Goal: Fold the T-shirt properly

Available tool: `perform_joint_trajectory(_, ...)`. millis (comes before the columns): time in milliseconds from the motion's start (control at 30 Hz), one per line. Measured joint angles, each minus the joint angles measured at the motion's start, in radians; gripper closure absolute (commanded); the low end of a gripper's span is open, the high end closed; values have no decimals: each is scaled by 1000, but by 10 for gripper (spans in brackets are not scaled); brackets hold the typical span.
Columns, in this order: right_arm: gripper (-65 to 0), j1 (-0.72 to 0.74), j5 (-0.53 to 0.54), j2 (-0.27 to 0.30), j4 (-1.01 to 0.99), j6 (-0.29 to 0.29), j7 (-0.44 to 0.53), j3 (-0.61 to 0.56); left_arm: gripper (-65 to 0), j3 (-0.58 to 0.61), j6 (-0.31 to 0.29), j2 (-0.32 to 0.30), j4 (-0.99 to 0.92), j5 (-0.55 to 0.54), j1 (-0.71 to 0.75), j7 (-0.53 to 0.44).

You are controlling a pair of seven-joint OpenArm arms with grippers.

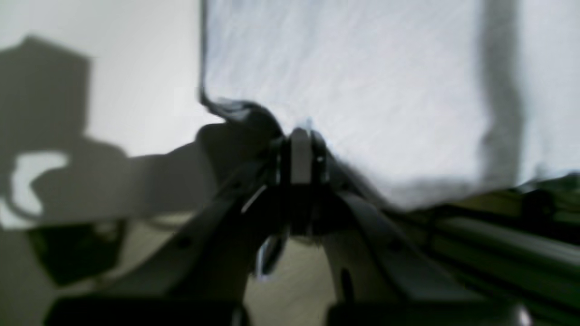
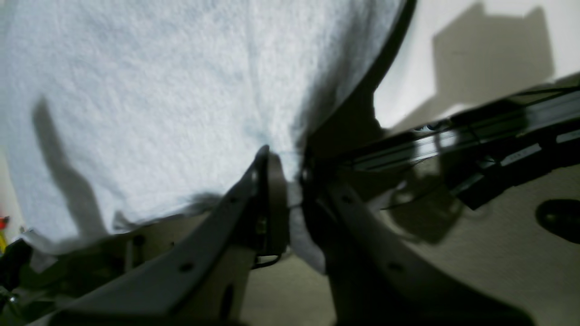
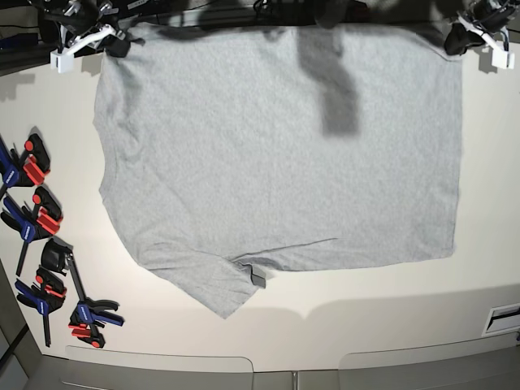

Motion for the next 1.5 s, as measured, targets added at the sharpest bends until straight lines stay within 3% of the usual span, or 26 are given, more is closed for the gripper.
perform_joint_trajectory(167,0,0,12,0,95,26,-5,0,0,0,4,0,66,-137,2,107)
perform_joint_trajectory(267,0,0,-5,0,181,29,-3,0,0,0,1,0,149,-157,2,109)
perform_joint_trajectory(433,0,30,-57,0,246,29,61,0,0,0,0,0,242,-124,-21,103)
perform_joint_trajectory(667,0,198,-136,1,149,33,129,-11,0,0,0,0,176,-21,-148,74)
perform_joint_trajectory(867,0,296,-242,0,-8,33,160,-127,0,0,0,2,102,-24,-224,79)
perform_joint_trajectory(1033,0,338,-241,0,-47,32,154,-187,0,0,0,2,101,-26,-225,76)
perform_joint_trajectory(1200,0,335,-227,0,-46,32,58,-177,0,-58,0,2,101,-218,-220,203)
perform_joint_trajectory(1333,0,292,-138,0,-34,33,28,-118,0,-167,0,3,102,-384,-220,332)
perform_joint_trajectory(1500,0,214,-76,0,6,32,8,-14,0,-267,0,-2,103,-435,-172,424)
